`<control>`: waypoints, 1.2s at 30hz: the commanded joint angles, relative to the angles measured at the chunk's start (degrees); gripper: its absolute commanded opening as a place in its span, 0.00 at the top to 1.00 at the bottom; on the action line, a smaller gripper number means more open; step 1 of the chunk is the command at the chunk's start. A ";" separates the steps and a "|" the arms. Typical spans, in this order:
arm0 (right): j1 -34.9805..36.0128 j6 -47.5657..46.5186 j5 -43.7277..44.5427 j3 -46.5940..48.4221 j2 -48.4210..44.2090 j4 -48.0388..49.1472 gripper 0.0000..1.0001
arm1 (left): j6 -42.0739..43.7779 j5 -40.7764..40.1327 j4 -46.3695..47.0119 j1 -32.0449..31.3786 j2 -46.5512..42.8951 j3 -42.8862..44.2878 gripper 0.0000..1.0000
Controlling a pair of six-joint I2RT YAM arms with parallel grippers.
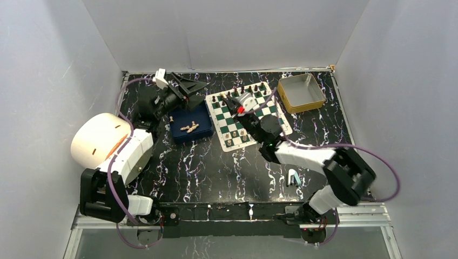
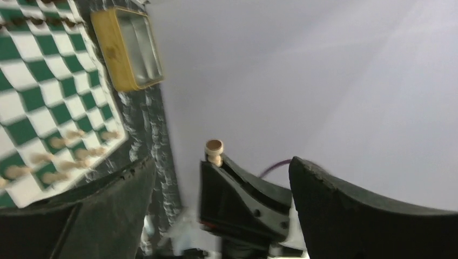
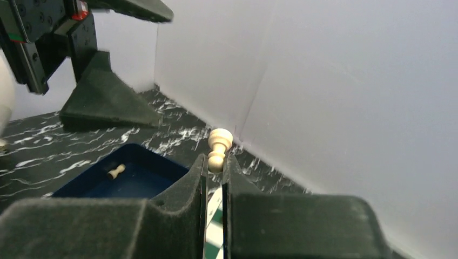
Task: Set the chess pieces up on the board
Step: Place the chess piece on the chessboard.
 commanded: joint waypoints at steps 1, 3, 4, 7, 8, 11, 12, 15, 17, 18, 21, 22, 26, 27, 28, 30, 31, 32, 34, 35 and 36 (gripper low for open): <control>-2.36 16.50 9.69 6.12 -12.59 -32.42 0.90 | 28.15 1.59 -23.73 0.04 0.92 13.02 0.08; -5.24 21.33 8.66 9.89 -14.83 -46.25 0.92 | 40.71 -0.25 -35.26 0.03 1.78 18.79 0.08; -6.61 23.04 7.82 11.48 -15.76 -51.53 0.94 | 45.66 -1.82 -38.44 0.03 1.60 20.00 0.08; -11.42 26.28 4.28 15.22 -17.41 -64.69 0.95 | 54.55 -7.05 -40.48 0.04 -0.79 18.31 0.07; -13.82 28.25 4.60 17.33 -17.22 -70.79 0.94 | 56.65 -8.92 -40.47 0.03 -1.79 17.08 0.07; -19.83 30.35 -0.77 22.11 -15.71 -84.92 0.94 | 62.74 -13.68 -40.94 -0.09 -4.23 12.75 0.07; -21.43 30.47 -3.15 23.51 -14.83 -86.95 0.94 | 64.10 -14.44 -41.05 -0.19 -4.69 11.95 0.07; -25.74 29.87 -9.42 29.38 -10.02 -98.29 0.94 | 67.62 -17.14 -40.97 -2.27 -5.46 9.66 0.07; -27.92 30.11 -12.71 33.09 -5.58 -103.91 0.94 | 69.67 -17.62 -40.92 -4.01 -5.30 8.86 0.07; -28.93 30.23 -14.71 34.85 -3.58 -106.10 0.94 | 70.46 -17.91 -40.79 -4.37 -5.21 8.42 0.07; -30.57 30.35 -18.83 39.45 2.46 -111.62 0.93 | 71.99 -18.21 -40.32 -4.92 -5.01 6.69 0.07; -30.84 30.30 -19.22 40.70 4.27 -113.13 0.92 | 72.06 -18.62 -40.24 -4.99 -5.02 6.08 0.07; -31.09 28.91 -20.12 46.50 11.25 -117.90 0.90 | 72.42 -19.82 -40.35 -5.74 -5.51 5.39 0.07; -31.09 28.68 -19.04 47.80 12.68 -118.82 0.90 | 72.62 -20.18 -40.55 -5.92 -5.69 5.44 0.07; -31.18 28.64 -17.83 49.22 14.25 -119.55 0.90 | 72.90 -20.56 -40.87 -6.02 -5.84 5.44 0.07; -31.54 28.60 -16.78 51.85 17.05 -120.82 0.90 | 73.26 -21.38 -41.32 -6.19 -6.38 5.50 0.07; -31.62 28.52 -16.50 53.21 18.48 -121.61 0.90 | 73.42 -21.71 -41.41 -6.32 -6.62 5.37 0.07; -31.73 28.28 -16.33 54.56 19.86 -122.43 0.90 | 73.55 -21.95 -41.48 -6.44 -6.80 5.22 0.07; -31.79 27.88 -15.89 57.06 22.76 -124.76 0.89 | 73.73 -22.46 -41.68 -6.55 -6.82 5.30 0.07; -31.79 27.56 -15.53 58.23 24.20 -126.03 0.88 | 73.74 -22.70 -41.76 -6.56 -6.86 5.32 0.06; -31.77 27.27 -15.02 59.25 25.61 -127.41 0.88 | 73.74 -23.08 -41.83 -6.56 -6.93 5.28 0.06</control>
